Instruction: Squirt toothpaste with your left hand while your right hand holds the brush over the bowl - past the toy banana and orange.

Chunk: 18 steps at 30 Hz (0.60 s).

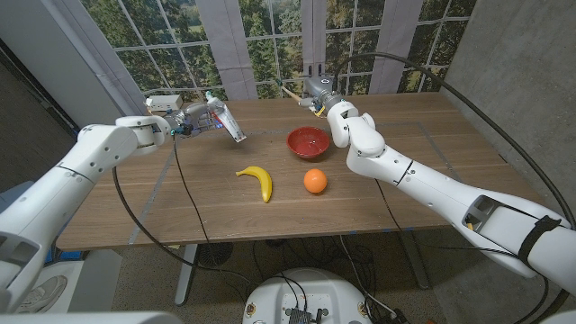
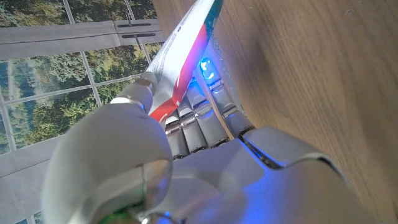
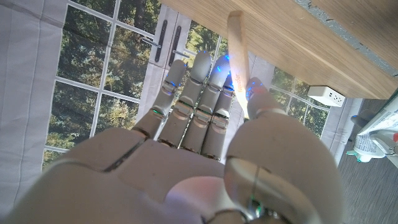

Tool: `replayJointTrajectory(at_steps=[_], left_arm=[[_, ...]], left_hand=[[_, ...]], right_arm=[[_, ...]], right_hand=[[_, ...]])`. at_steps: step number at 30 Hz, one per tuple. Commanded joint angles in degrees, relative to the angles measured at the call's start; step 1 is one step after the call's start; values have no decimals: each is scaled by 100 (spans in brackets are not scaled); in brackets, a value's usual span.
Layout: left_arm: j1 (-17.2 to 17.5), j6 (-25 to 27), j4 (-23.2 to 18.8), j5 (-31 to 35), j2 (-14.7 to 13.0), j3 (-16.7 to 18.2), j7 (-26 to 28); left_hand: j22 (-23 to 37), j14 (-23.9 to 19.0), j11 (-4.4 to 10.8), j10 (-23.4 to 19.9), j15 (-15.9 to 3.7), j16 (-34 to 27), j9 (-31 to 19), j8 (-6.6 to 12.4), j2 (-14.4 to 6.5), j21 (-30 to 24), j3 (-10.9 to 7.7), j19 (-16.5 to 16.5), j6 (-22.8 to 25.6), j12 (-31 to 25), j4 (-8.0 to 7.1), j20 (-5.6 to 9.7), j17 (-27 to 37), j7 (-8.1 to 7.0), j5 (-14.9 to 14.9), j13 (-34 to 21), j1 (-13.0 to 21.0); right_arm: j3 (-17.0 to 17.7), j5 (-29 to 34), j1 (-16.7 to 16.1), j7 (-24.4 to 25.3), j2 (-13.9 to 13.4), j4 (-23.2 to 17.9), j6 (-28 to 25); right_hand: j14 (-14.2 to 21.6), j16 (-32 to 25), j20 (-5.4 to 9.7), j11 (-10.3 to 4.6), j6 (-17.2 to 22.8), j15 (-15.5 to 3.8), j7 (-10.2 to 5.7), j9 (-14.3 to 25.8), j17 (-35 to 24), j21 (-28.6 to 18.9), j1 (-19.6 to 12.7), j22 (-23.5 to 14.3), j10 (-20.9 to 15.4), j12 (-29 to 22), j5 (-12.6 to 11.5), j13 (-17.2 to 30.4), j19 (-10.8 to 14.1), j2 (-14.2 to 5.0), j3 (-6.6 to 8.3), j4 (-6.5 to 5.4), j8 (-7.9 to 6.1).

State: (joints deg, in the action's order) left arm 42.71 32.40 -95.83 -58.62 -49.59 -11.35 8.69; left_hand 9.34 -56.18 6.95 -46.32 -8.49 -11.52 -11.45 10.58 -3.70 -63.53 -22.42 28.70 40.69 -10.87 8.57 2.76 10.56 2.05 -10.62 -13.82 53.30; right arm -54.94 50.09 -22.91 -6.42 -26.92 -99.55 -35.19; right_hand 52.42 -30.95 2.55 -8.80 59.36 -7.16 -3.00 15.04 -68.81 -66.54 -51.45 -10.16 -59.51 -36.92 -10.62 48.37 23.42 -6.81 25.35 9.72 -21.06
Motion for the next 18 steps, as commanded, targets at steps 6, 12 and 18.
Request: replayJointTrajectory(at_steps=[6, 12, 18], left_arm=[[118, 300, -52, -229, -83, 99, 379], [86, 507, -100, -291, -137, 86, 529], [71, 666, -120, -421, -151, 125, 632]], left_hand=[[8, 72, -16, 26, -420, 13, -12, 9, 35, 68, -81, 70, -40, -23, 19, 354, 14, 39, -17, 17, -53], [12, 258, -50, 166, -392, 66, -9, -13, 80, 180, -134, -29, -162, 7, 42, 291, 9, 29, -18, 52, -117], [18, 552, -142, 445, -317, 104, -5, -44, 124, 323, -213, -147, -411, 50, 73, 211, 17, 52, -24, 92, -177]], right_arm=[[-49, 12, -7, -23, 27, -12, 0], [-51, 32, -28, -25, 22, -61, -9], [-42, 59, -40, -43, 15, -107, -29]], right_hand=[[53, 10, 418, -230, 134, -517, -103, 19, -13, -28, -98, -3, -228, 29, -24, 4, -17, -101, 417, -112, -26], [59, 5, 422, -230, 139, -521, -93, 20, -16, -29, -107, -3, -236, 23, -26, 15, -13, -103, 419, -107, -26], [62, 2, 422, -232, 142, -519, -103, 21, -17, -30, -107, -3, -231, 26, -27, 19, -16, -100, 417, -107, -24]])
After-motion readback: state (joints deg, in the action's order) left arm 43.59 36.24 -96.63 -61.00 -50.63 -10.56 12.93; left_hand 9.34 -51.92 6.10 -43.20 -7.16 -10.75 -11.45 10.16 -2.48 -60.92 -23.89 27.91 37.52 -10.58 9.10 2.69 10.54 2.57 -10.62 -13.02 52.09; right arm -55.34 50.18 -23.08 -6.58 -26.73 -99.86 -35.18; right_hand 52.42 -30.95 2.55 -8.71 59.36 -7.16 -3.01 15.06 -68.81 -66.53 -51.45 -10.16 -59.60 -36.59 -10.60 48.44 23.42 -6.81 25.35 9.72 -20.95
